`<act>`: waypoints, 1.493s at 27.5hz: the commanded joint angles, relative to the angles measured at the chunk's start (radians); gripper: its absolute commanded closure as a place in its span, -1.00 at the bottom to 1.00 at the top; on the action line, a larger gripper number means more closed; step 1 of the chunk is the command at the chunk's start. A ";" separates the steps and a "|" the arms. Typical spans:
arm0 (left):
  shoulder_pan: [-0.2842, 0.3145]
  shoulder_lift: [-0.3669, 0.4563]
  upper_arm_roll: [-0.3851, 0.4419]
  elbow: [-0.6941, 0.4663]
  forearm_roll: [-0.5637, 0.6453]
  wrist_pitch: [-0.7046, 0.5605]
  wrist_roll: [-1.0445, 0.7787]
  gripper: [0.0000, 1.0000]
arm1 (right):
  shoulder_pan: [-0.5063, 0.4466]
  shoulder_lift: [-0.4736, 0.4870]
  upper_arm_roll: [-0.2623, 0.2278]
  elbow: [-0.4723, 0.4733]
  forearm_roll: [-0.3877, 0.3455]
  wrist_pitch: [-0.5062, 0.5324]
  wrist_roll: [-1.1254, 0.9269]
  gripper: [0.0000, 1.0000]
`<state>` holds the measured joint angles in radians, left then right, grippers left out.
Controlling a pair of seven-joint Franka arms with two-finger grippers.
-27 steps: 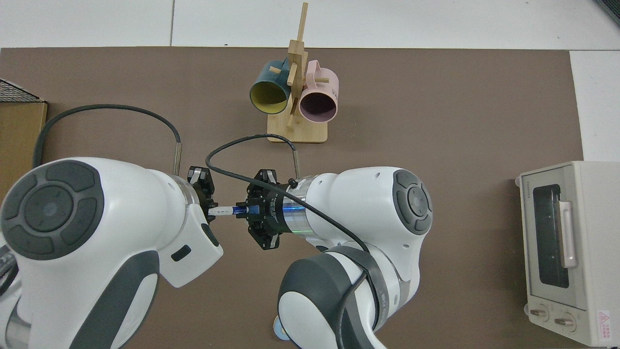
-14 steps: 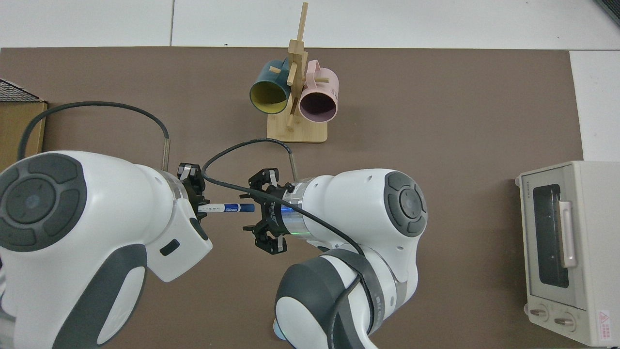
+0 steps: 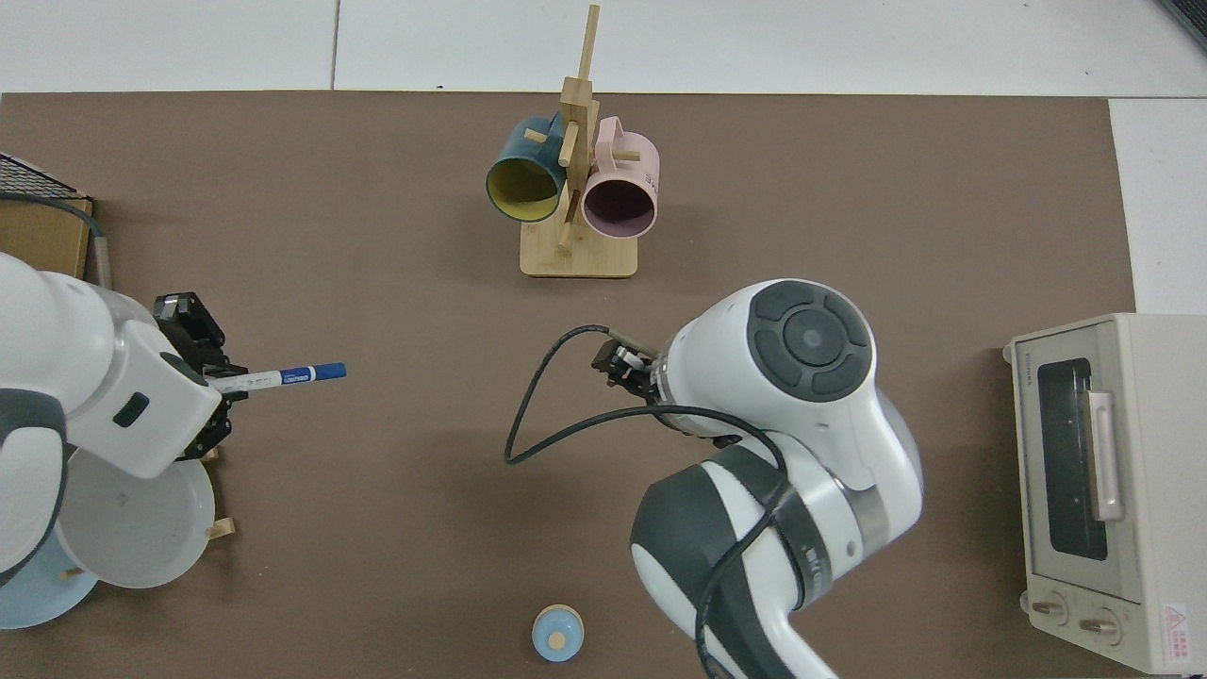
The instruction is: Put markers into pen holder
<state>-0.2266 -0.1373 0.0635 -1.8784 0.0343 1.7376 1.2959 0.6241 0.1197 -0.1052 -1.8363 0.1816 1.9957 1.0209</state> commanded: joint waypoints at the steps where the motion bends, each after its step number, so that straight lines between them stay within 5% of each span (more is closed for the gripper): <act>1: -0.007 -0.001 0.041 -0.007 0.099 0.005 -0.070 1.00 | -0.102 -0.069 0.010 -0.035 -0.073 -0.087 -0.272 -1.00; 12: -0.005 0.008 0.171 0.011 0.295 0.020 -0.063 1.00 | -0.303 -0.140 0.010 -0.035 -0.079 -0.196 -0.642 -1.00; 18: -0.005 0.034 0.234 0.059 0.418 0.019 -0.029 1.00 | -0.357 -0.158 0.007 -0.012 -0.195 -0.204 -0.875 -1.00; 26: -0.004 0.119 0.315 0.191 0.484 0.025 0.130 1.00 | -0.428 -0.167 -0.001 0.046 -0.200 -0.241 -1.104 -1.00; 33: -0.004 0.162 0.318 0.251 0.679 0.042 0.186 1.00 | -0.455 -0.186 0.005 0.035 -0.194 -0.242 -1.115 -1.00; 41: 0.012 0.189 0.378 0.275 0.691 0.114 0.328 1.00 | -0.466 -0.201 0.002 0.043 -0.186 -0.281 -1.107 -1.00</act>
<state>-0.2260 0.0197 0.4031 -1.6433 0.7106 1.8129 1.5466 0.1826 -0.0591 -0.1141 -1.7989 -0.0050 1.7680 -0.0685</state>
